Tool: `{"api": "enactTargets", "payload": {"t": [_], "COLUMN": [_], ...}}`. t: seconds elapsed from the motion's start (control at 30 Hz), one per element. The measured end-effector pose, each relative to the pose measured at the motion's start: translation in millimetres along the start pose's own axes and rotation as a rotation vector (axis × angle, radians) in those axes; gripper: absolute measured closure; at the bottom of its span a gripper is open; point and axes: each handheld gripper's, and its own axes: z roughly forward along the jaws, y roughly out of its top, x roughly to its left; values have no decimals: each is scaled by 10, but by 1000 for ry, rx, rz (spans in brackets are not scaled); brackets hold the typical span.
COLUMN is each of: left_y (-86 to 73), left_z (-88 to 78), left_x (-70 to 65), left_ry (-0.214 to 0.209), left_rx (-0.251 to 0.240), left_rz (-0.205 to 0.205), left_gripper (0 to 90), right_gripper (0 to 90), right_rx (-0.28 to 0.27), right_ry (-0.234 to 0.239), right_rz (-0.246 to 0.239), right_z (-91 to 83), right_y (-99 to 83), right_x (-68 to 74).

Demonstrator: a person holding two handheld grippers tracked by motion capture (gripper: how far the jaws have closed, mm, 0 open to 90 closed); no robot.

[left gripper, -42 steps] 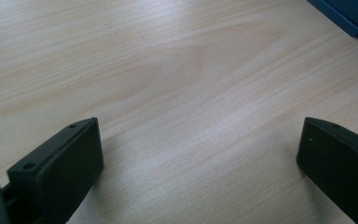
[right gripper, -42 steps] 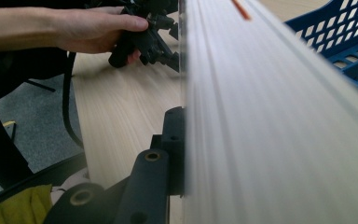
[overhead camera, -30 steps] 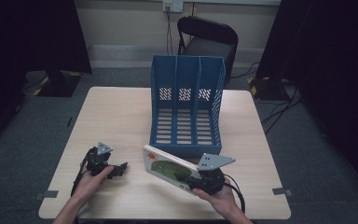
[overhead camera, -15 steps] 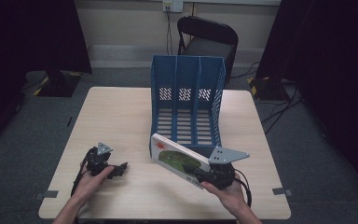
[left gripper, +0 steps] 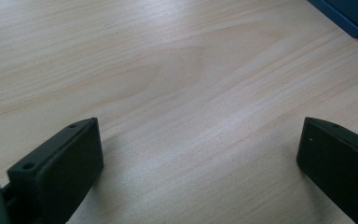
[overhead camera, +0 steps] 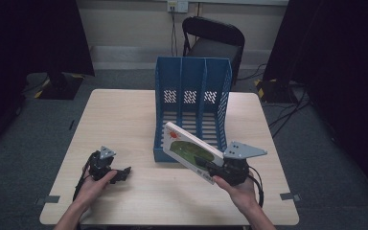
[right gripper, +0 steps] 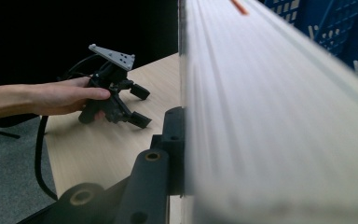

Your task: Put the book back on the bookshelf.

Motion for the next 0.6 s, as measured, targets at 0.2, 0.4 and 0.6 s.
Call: {"api": "enactTargets", "payload": {"t": [0.2, 0.4, 0.6], "left_y": [0, 0, 0], "left_z": [0, 0, 0], "left_x": [0, 0, 0], "left_ry": [0, 0, 0], "left_rx": [-1, -1, 0], "left_rz": [0, 0, 0], "left_gripper": [0, 0, 0], "right_gripper": [765, 765, 765], "right_rx": [-3, -22, -35], "right_ry": [-54, -114, -160], "right_rz": [11, 26, 46], "right_z": [-69, -156, -241], "right_y": [5, 22, 45], "right_x": [-97, -181, -296]}}
